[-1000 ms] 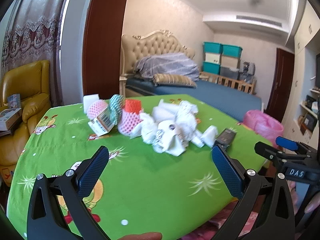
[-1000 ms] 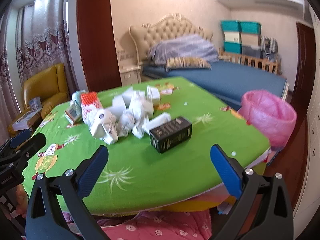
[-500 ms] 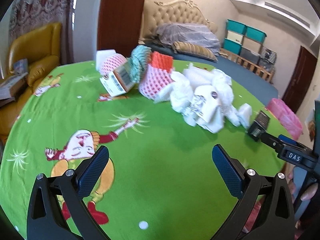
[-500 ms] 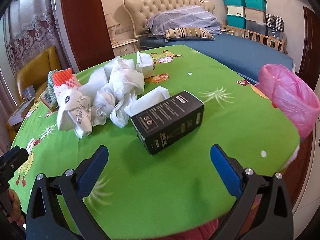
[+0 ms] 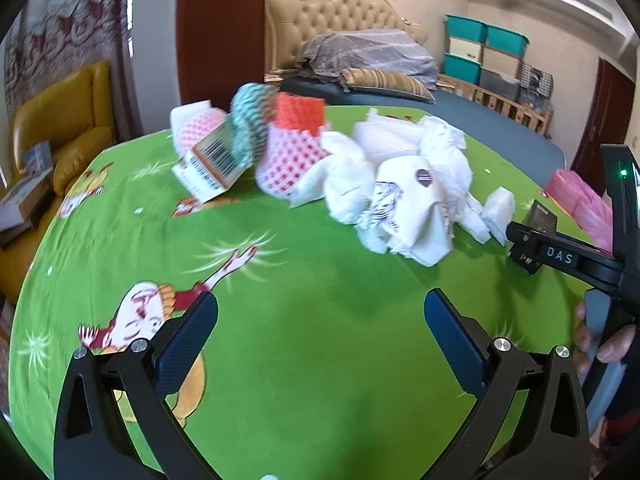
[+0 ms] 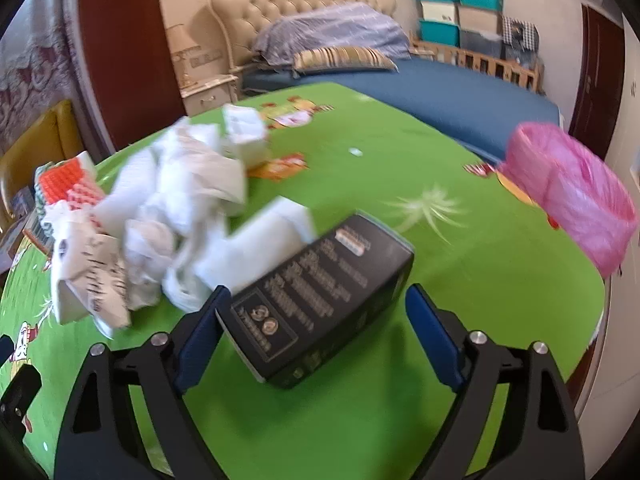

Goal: Collect trash
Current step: 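Grasp the black box with the right tool while the left tool grasps a white paper cup, then carry the black box and paper cup to the pink bin and release both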

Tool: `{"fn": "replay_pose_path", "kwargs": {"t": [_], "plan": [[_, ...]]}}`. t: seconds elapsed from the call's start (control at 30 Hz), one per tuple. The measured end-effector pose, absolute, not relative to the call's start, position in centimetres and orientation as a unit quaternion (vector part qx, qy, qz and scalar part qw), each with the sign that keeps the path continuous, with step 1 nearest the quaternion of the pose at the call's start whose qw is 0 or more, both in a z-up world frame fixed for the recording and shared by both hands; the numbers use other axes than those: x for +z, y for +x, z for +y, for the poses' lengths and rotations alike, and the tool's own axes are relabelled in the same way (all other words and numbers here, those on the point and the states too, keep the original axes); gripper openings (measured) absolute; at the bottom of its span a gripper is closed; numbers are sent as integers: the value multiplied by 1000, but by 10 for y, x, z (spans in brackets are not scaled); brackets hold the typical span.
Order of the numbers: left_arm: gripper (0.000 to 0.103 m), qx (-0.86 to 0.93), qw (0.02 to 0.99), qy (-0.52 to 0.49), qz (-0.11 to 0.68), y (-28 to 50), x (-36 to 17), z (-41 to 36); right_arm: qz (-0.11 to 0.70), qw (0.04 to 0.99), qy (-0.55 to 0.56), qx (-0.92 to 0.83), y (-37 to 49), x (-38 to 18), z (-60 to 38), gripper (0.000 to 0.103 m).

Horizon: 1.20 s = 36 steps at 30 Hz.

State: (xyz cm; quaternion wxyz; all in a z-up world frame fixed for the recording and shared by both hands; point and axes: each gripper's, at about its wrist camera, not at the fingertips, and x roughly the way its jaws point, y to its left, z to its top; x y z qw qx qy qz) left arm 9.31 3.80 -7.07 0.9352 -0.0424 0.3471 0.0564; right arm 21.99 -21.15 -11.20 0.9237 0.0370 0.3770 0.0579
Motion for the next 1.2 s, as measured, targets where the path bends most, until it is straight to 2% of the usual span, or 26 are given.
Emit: {"fn": "replay_pose_path", "kwargs": {"t": [0.1, 0.17, 0.27, 0.5, 0.6, 0.63, 0.7, 0.8, 0.87, 1.2], "plan": [[97, 48, 936, -32, 348, 104, -70, 28, 383, 920, 57, 62, 214, -115, -236, 82], [97, 40, 933, -34, 355, 115, -71, 22, 377, 923, 50, 59, 206, -117, -250, 75], [97, 28, 928, -58, 368, 132, -75, 14, 367, 927, 41, 61, 201, -121, -263, 72], [97, 30, 926, -87, 366, 150, -79, 5, 348, 933, 29, 88, 204, -117, -266, 71], [96, 47, 929, -91, 357, 161, -76, 5, 337, 936, 25, 95, 208, -113, -263, 52], [96, 53, 930, -94, 352, 163, -73, 5, 337, 936, 24, 100, 208, -114, -263, 42], [91, 56, 932, -99, 344, 167, -70, 4, 335, 936, 21, 105, 206, -115, -265, 39], [75, 46, 937, -83, 337, 172, -67, -6, 326, 938, 20, 113, 201, -116, -269, 38], [59, 44, 937, -55, 342, 176, -70, -17, 318, 941, 18, 117, 196, -117, -271, 38], [56, 52, 952, -21, 300, 146, -58, -26, 304, 943, 35, 135, 179, -118, -278, 38]]}}
